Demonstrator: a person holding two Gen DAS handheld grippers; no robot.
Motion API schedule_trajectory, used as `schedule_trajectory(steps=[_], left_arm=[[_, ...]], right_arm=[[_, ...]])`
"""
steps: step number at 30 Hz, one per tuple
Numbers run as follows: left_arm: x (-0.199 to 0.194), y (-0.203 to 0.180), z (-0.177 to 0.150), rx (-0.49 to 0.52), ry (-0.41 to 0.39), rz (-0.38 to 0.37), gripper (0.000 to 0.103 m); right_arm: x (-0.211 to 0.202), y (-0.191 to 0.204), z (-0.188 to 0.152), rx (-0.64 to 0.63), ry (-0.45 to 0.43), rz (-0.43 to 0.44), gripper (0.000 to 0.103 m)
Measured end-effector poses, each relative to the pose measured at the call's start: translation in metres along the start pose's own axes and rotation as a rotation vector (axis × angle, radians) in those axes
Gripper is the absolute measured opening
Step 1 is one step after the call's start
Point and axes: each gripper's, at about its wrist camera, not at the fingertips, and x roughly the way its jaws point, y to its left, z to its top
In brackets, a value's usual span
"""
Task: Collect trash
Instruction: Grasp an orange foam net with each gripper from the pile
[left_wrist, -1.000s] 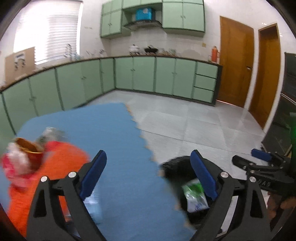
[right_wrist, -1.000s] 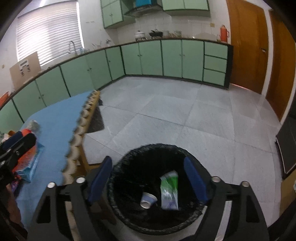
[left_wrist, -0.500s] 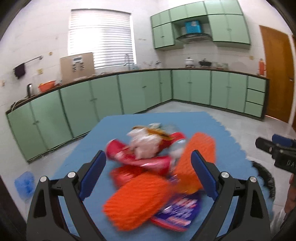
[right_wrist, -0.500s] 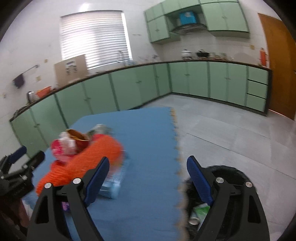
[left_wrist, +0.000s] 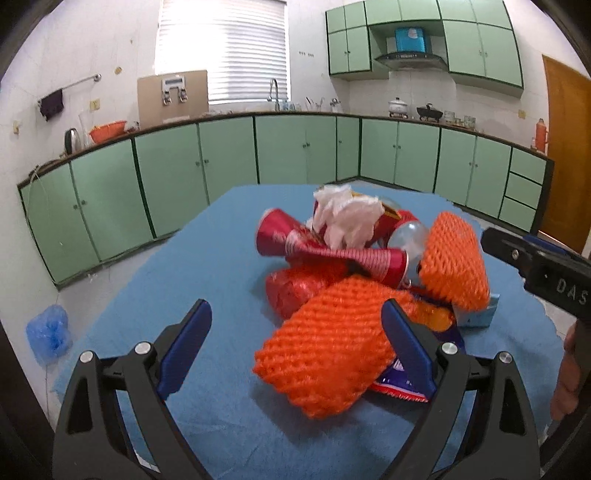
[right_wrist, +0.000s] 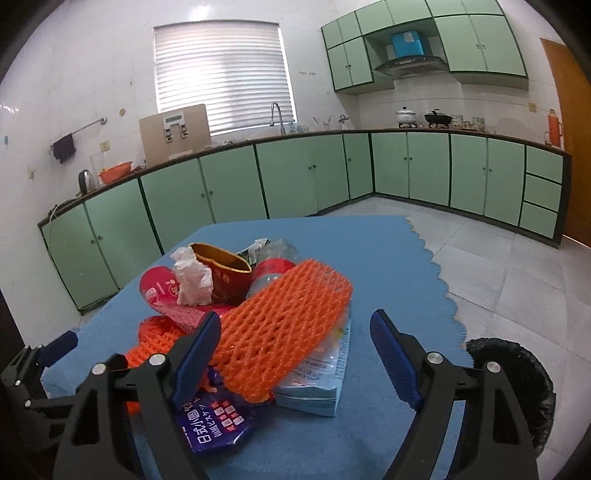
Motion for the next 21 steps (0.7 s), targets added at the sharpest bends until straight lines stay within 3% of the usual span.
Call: schedule_trajectory(steps=[10,12,17,21], left_arm=[[0.019,0.000,-0.018,-0.013,0.065,-0.101,0.089],[0.021,-0.002,-0.019,-0.006,0.078,-0.119,0.076],[0.023,0.006,-0.022,-0.032,0.090,-0.127,0.056],[0.022,0.007,-0.021,-0.043,0.081,-0.122,0.043]], right_arm=[[0.012,0.012,-0.003,-0.047,0.057,0.006,0.080],[0.017,0.015,-0.004,-0.063,0.075,0.005,0.078],[0.031,0.018,-0.008,-0.049,0.138,0.042,0.061],[0.037,0.014,-0.014,-0.041,0.185,0.070,0.031]])
